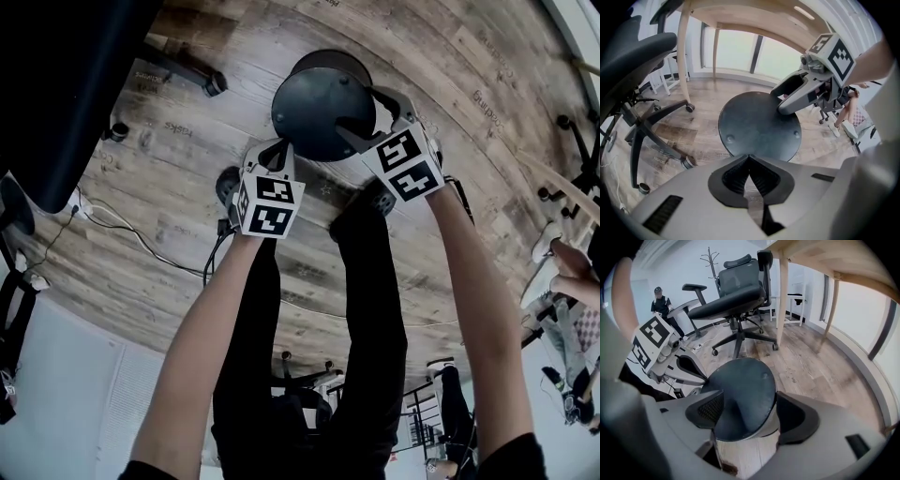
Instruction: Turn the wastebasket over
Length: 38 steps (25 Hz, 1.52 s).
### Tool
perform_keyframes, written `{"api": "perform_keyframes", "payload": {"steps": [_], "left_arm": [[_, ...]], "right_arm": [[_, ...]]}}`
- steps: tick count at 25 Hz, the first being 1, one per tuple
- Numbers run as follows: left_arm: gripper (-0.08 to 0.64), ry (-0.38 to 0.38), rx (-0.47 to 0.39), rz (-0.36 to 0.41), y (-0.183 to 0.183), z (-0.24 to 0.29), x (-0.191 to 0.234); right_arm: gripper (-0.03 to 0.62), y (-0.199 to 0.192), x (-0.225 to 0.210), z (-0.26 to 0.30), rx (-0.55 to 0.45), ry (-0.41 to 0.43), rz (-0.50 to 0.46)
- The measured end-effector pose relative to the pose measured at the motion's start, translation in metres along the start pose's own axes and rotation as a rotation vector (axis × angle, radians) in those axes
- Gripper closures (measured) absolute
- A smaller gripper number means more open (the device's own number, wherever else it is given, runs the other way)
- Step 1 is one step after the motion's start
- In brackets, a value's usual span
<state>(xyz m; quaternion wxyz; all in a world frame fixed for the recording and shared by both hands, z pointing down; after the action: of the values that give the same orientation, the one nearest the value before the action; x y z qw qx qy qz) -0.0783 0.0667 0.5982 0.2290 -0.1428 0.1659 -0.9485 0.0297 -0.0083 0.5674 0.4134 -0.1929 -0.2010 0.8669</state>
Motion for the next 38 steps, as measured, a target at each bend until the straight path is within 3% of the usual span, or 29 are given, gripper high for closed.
{"api": "perform_keyframes", "payload": {"steps": [3,5,10,15,21,32,38], "left_arm": [[0.543,0.025,0.004,0.048,-0.007,-0.003,0.004],[0.543,0.041,0.007,0.095,-0.013,-0.004,0.007],[0.543,0.066,0.025,0.12,-0.022,-0.006,0.016],[0.543,0.112,0.05,0.156,-0.033,-0.01,0.029],[0.543,0.143,0.083,0.163,-0.046,-0.012,0.046],[0.543,0.16,0.157,0.107,-0.075,-0.014,0.06],[0.541,0.126,0.211,0.033,-0.091,-0.014,0.065]], "right_arm": [[0.219,0.005,0.01,-0.002,-0.023,0.025,0.022],[0.219,0.005,0.017,-0.002,-0.021,0.037,-0.015],[0.219,0.005,0.031,-0.004,-0.017,0.089,-0.071],[0.219,0.0,0.025,-0.011,-0.034,0.073,-0.007],[0.219,-0.005,0.033,-0.002,-0.049,0.142,0.128],[0.219,-0.004,0.072,0.012,-0.023,0.228,0.256],[0.219,-0.009,0.097,0.016,0.001,0.279,0.231]]}}
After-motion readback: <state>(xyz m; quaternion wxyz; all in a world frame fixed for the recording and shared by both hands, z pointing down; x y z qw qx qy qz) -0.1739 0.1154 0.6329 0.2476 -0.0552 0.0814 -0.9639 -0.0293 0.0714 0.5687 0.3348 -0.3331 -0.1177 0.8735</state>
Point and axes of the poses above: the fingertips, and each gripper's own axes: z forward along the fingers, x to its left, y out of its top, the point moved 1 cm from there along -z, backward along the fingers, and after that the axes turned 2 degrees about -z, right-handed, at the moved point
